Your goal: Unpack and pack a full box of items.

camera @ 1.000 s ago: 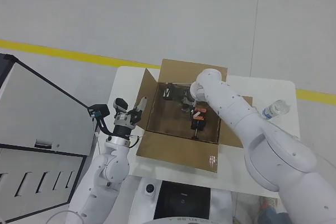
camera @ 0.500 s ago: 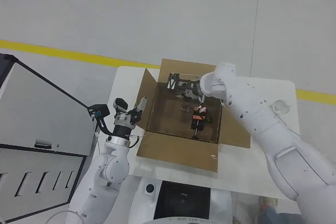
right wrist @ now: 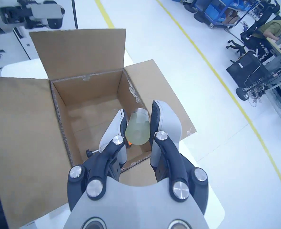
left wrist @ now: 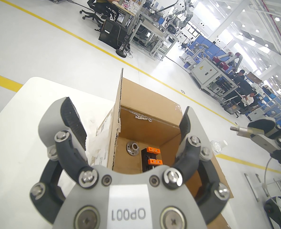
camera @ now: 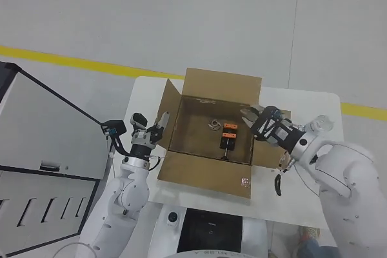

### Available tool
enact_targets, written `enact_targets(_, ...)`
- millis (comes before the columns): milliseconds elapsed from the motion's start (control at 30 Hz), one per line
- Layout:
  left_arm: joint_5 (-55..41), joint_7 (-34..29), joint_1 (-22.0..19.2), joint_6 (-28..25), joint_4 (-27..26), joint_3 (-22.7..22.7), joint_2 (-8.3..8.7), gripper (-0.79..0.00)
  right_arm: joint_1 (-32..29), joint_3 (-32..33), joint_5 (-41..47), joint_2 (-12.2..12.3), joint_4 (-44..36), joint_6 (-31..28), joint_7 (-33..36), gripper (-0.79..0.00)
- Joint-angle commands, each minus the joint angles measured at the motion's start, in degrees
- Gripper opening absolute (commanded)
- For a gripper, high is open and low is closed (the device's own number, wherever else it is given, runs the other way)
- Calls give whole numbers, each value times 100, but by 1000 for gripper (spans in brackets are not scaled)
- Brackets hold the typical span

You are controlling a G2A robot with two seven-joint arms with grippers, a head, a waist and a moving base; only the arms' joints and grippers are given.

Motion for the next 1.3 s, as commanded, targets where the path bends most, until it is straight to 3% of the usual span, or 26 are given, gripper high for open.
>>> enact_targets(0,0,0,0,0,0,0,0,0,3,10,9,-1,30,5,0,-785)
enact_targets(367,0,0,0,0,0,0,0,0,-2,135,124,4,-142,169,-255,-785)
enact_targets(467,0,0,0,0,0,0,0,0,-186,814,496,11,-664,772,-576,-785)
enact_targets(600,0,0,0,0,0,0,0,0,-755,1995,855,22,-1259,1099,-1046,-785)
enact_targets(800,0,0,0,0,0,0,0,0,-1853,3679,1138,-52,-788,1133,-2443,-785)
enact_targets(1000,0,0,0,0,0,0,0,0,-3087,3904,1786,-199,-559,1021,-2888,-785)
enact_targets(1267,0,0,0,0,0,0,0,0,-3087,3904,1786,-199,-559,1021,-2888,-785)
